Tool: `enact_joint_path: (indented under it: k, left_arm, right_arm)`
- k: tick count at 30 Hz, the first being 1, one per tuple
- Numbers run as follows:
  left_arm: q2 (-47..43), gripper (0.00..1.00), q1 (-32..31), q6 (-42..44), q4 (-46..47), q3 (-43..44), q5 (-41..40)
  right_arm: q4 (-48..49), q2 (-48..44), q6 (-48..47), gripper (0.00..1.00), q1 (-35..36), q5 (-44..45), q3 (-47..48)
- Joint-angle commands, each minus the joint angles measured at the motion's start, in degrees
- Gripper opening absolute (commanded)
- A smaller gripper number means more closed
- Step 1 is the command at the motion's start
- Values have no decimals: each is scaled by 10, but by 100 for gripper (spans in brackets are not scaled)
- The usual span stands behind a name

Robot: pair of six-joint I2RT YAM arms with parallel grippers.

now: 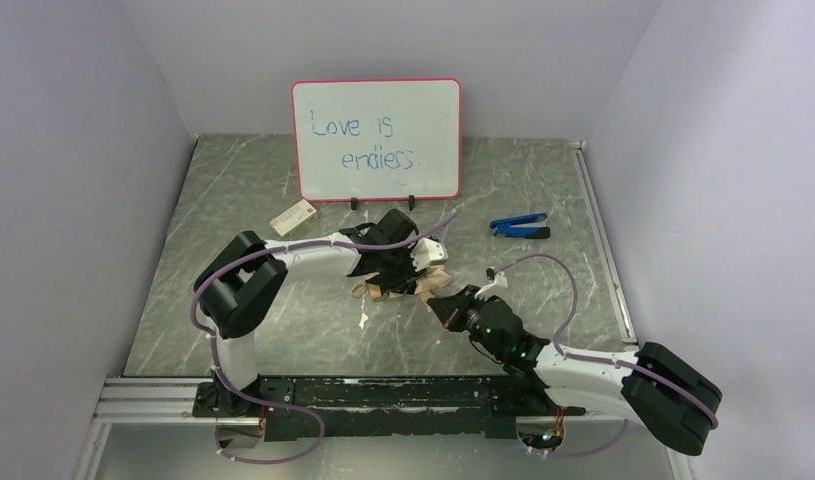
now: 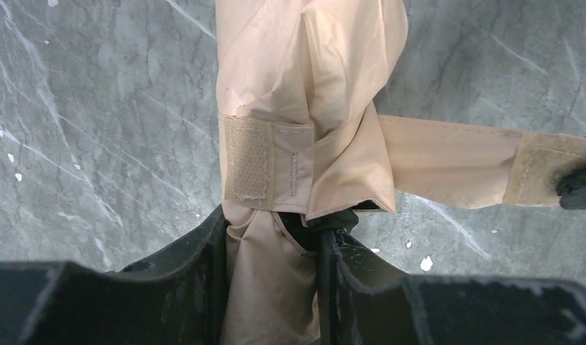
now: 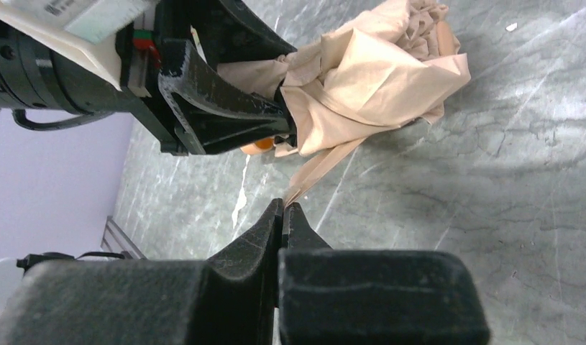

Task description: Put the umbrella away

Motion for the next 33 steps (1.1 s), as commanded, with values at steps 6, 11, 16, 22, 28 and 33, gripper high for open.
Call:
enact_joint_path:
  k: [6,11,16,22,28,33]
  left_arm:
    - [54,5,15,21,-44,-41,-111]
    - [57,5,12,24,-44,-43,-108]
    - [53,5,8,29,-40,-50,-102]
    - [49,5,5,36,-37,-55,-97]
    - [52,5,0,41,-38,-56,-87]
    - [50,5,-7,50,-37,-59,-72]
  right_arm:
    - [248,80,44,0,1,57,-9]
    - [359,181,76,0,-26,31,16]
    - [385,227,89,0,-53,14,46]
    - [372,250,107,0,-94,2,71]
    - [340,274,99,0,-115,-30,106]
    - [349,319,100,0,-127,-59,137]
